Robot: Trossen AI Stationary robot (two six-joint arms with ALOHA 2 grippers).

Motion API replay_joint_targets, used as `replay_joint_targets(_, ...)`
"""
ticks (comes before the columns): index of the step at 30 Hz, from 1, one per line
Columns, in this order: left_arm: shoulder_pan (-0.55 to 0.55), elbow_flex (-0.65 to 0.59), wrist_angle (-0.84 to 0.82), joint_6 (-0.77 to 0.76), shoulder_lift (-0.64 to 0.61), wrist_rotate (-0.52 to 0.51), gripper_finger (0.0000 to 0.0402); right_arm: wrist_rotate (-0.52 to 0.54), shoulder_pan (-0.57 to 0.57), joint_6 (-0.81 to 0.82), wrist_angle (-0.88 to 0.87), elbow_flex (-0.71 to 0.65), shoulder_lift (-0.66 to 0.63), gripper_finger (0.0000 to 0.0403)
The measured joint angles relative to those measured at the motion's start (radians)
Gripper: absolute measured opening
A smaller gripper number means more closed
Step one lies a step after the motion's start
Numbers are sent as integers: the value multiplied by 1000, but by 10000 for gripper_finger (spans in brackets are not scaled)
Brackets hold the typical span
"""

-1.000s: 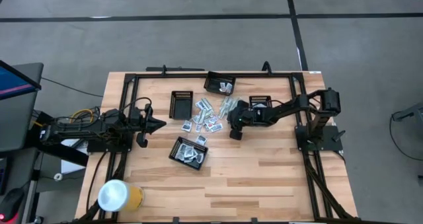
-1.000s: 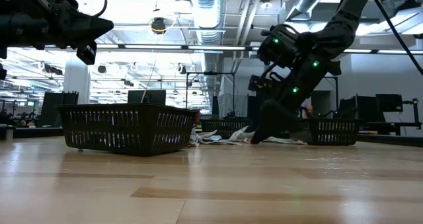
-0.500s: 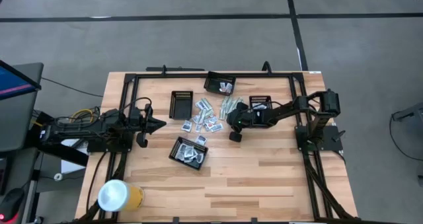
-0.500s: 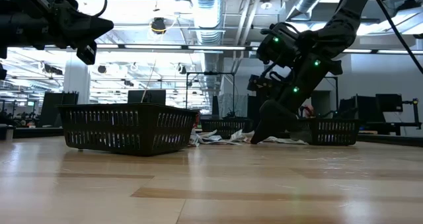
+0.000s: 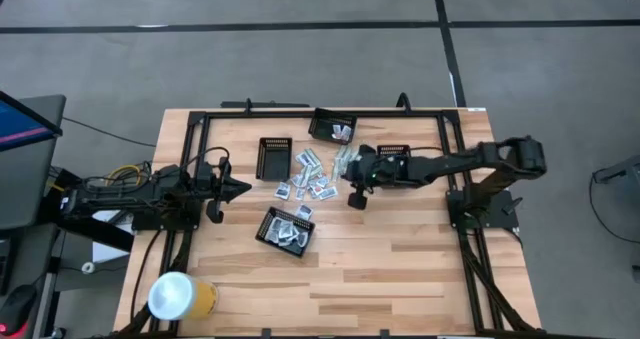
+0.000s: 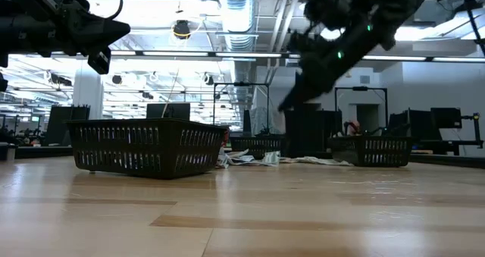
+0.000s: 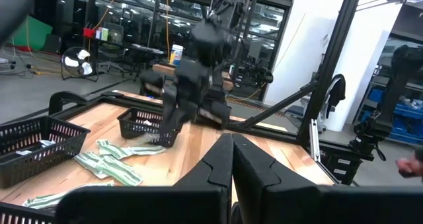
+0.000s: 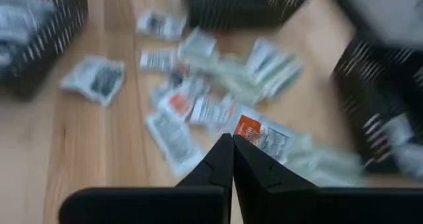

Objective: Pick & Place First Aid Supplies
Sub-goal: Put the orange ointment pack into the top black bin

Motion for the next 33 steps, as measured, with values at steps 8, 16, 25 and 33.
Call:
replay_joint_targets(8,0,0,0,0,0,0,8,12,-30,-57,1,22,-103,1)
replay_joint_targets(16,0,0,0,0,0,0,8,12,-34,-57,-5,23,-75,0)
replay_joint_targets(25,0,0,0,0,0,0,8,9,-56,-101,9,24,-66,0)
replay_joint_targets(33,0,0,0,0,0,0,8,-46,-166,-170,108,24,-66,0)
